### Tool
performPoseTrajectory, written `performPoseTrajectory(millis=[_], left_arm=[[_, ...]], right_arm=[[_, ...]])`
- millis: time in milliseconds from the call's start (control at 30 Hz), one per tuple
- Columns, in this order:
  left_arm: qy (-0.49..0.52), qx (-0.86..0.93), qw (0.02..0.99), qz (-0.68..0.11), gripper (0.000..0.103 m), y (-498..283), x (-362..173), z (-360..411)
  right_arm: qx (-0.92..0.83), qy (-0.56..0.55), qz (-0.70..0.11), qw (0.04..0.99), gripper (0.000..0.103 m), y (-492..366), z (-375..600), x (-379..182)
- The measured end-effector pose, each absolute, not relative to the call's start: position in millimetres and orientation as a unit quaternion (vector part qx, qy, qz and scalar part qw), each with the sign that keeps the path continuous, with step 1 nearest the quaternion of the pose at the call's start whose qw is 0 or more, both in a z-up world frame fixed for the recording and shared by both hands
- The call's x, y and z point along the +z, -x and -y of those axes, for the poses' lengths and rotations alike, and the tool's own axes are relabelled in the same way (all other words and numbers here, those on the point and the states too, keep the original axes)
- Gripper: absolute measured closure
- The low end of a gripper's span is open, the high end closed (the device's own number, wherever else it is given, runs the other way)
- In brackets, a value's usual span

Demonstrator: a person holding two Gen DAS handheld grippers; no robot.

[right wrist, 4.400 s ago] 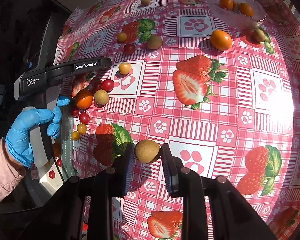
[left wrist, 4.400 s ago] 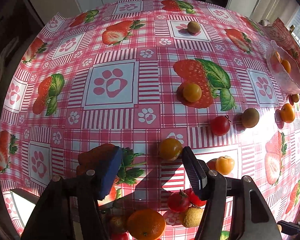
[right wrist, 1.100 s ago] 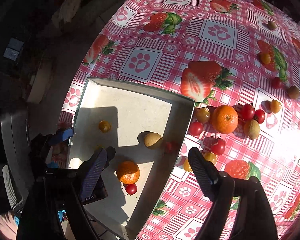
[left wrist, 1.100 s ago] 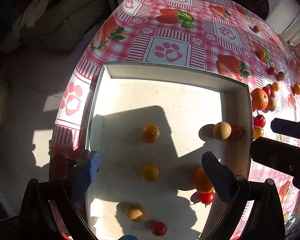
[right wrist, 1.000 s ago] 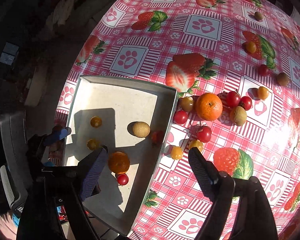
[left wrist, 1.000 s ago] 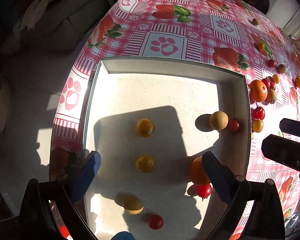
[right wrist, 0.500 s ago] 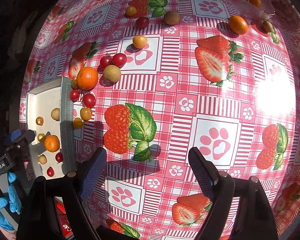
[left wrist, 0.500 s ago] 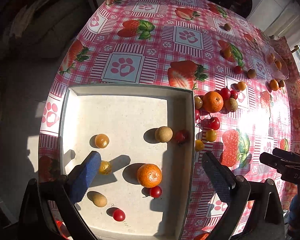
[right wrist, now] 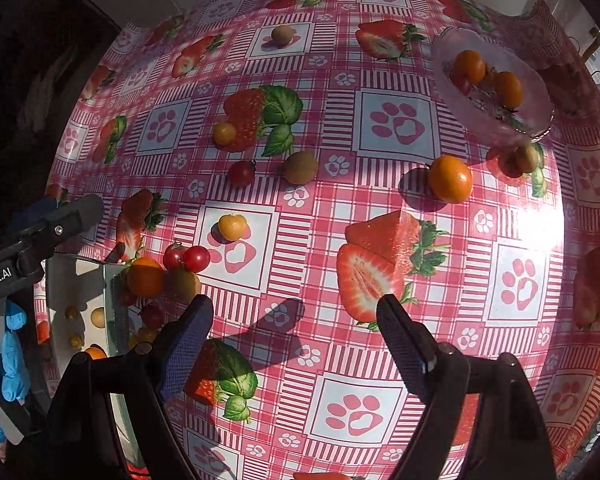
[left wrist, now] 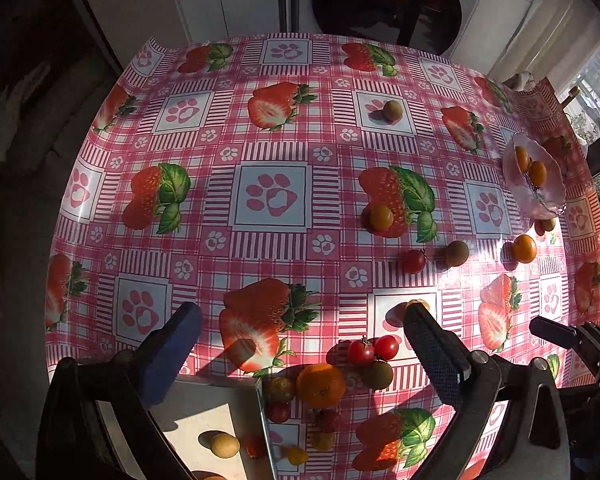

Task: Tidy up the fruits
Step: 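Move both open tools back over the scattered fruit, then close right tool on a brown kiwi while left tool grasps a yellow tomato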

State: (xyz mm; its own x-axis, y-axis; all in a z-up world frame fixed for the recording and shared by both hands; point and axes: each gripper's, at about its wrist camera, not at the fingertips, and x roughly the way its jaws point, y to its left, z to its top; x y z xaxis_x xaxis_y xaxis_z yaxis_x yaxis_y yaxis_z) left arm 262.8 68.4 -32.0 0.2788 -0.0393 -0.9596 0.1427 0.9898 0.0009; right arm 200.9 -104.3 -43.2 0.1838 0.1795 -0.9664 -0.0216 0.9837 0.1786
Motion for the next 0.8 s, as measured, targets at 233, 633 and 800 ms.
performPoseTrajectory(millis=[233,633,800], left_arm=[[-0.071,-0.060,0.794,-0.600,0.002,-302,-70,-30],[-0.095,-0.071,0.787,-0.606,0.030,-325,-109,-5],[-0.084,-0.079,0.791,-0.601,0.035,-328,-114,-2]], right_arm=[[0.085,-0.042,-0.618,0.780,0.019,-233,105,-57],[0.116,-0.016,-0.604,0.789,0.026,-256,98,-87],[0.115,0.003,-0.591,0.798,0.039,-265,90,-92]])
